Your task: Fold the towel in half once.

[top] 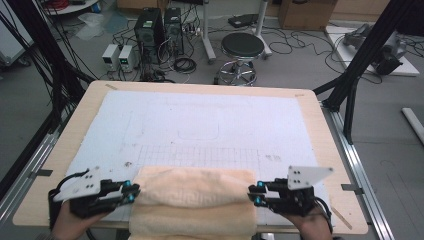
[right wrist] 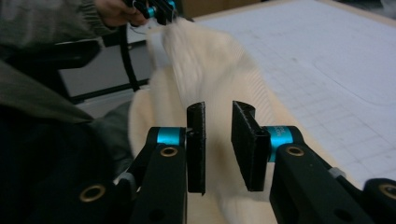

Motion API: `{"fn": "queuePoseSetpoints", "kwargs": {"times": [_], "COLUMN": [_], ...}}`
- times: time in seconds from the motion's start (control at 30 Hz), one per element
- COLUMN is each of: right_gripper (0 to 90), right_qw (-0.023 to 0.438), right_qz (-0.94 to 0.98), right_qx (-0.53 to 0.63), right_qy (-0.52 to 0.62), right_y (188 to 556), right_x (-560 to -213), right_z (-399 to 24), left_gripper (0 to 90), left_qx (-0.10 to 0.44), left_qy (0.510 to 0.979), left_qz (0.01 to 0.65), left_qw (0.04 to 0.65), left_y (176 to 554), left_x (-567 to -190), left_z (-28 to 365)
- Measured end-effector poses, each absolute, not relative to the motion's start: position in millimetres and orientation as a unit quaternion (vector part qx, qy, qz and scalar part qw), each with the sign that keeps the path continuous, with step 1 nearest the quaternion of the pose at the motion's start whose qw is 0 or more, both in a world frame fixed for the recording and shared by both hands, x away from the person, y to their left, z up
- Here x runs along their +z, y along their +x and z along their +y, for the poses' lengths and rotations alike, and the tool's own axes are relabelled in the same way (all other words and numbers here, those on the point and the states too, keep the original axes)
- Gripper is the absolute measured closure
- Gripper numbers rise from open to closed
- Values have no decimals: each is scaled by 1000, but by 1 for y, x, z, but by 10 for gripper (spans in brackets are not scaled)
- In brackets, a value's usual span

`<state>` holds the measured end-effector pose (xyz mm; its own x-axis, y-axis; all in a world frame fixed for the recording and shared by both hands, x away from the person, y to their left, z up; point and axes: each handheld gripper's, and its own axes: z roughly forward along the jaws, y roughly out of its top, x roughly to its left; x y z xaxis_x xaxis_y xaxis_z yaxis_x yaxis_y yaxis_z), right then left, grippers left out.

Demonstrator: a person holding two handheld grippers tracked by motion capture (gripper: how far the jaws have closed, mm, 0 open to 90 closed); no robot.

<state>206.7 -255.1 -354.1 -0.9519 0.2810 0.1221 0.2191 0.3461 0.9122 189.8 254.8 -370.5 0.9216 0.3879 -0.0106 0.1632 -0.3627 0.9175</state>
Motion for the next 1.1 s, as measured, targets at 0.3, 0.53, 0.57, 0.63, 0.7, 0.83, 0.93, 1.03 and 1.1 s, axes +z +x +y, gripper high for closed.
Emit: {"fn": "queuePoseSetpoints", "kwargs": {"times": [0.3,0.53,0.57,0.63,0.7,0.83,0.93,1.03,1.1], "right_gripper": [664,599,583,560,534,507,491,487,505], "right_qw": [50,64,71,75,70,63,58,43,41], "right_qz": [845,855,855,858,861,865,872,876,875], "right_qx": [502,467,463,453,439,422,404,391,393], "right_qy": [178,217,222,232,246,265,271,280,280], "right_y": [224,265,272,281,291,302,309,313,312], "right_x": [-364,-392,-395,-402,-410,-421,-429,-438,-440], "right_z": [-251,-246,-245,-244,-242,-239,-238,-239,-239], "left_gripper": [650,649,630,595,555,513,495,532,628], "left_qx": [119,134,133,130,123,102,95,83,73], "left_qy": [813,813,815,819,823,832,835,842,845], "left_qz": [224,278,285,299,308,322,331,331,320], "left_qw": [525,493,487,473,461,439,429,419,423], "left_y": [215,258,263,273,281,295,301,303,302], "left_x": [-385,-407,-410,-417,-423,-433,-438,-442,-442], "left_z": [257,254,254,252,251,247,244,243,242]}}
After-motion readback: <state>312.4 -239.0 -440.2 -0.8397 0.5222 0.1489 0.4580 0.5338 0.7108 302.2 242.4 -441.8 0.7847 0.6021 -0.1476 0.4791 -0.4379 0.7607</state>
